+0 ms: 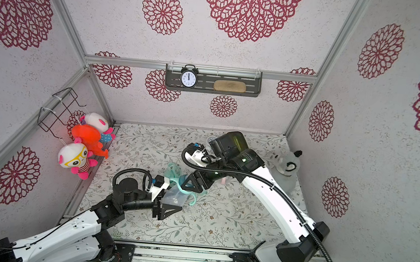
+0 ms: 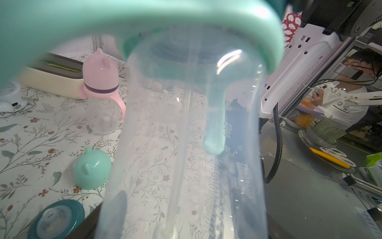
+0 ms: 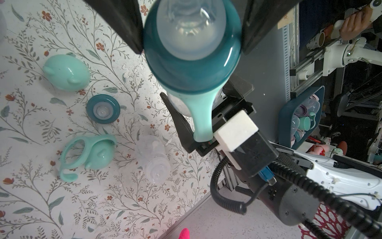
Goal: Assemble the baby bottles
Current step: Screw the nipple onto the baby bottle.
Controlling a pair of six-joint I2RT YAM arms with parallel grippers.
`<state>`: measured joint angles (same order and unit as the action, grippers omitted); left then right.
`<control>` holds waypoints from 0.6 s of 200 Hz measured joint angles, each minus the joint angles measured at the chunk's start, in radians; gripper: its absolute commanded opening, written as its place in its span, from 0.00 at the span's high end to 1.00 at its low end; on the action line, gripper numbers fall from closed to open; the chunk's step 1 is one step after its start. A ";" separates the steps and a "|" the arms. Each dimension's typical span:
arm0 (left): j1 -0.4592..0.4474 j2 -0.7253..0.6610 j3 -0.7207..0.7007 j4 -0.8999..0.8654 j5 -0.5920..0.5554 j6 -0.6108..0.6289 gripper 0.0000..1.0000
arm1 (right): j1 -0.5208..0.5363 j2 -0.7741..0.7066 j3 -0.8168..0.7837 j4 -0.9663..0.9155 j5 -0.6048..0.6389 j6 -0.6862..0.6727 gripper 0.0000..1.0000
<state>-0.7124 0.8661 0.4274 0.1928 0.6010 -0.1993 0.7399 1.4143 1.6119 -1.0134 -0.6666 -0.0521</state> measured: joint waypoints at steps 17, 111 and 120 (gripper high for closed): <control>0.000 0.001 0.005 -0.005 0.001 0.000 1.00 | 0.000 0.000 0.000 0.001 0.000 0.000 0.26; -0.004 -0.001 0.019 -0.045 -0.072 0.000 1.00 | -0.003 0.000 -0.024 0.059 0.021 0.110 0.51; -0.011 -0.007 0.015 -0.044 -0.104 0.000 1.00 | -0.004 -0.003 -0.037 0.083 0.030 0.153 0.52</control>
<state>-0.7231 0.8589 0.4423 0.1486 0.4973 -0.1993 0.7361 1.4117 1.5753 -0.9306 -0.6369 0.1005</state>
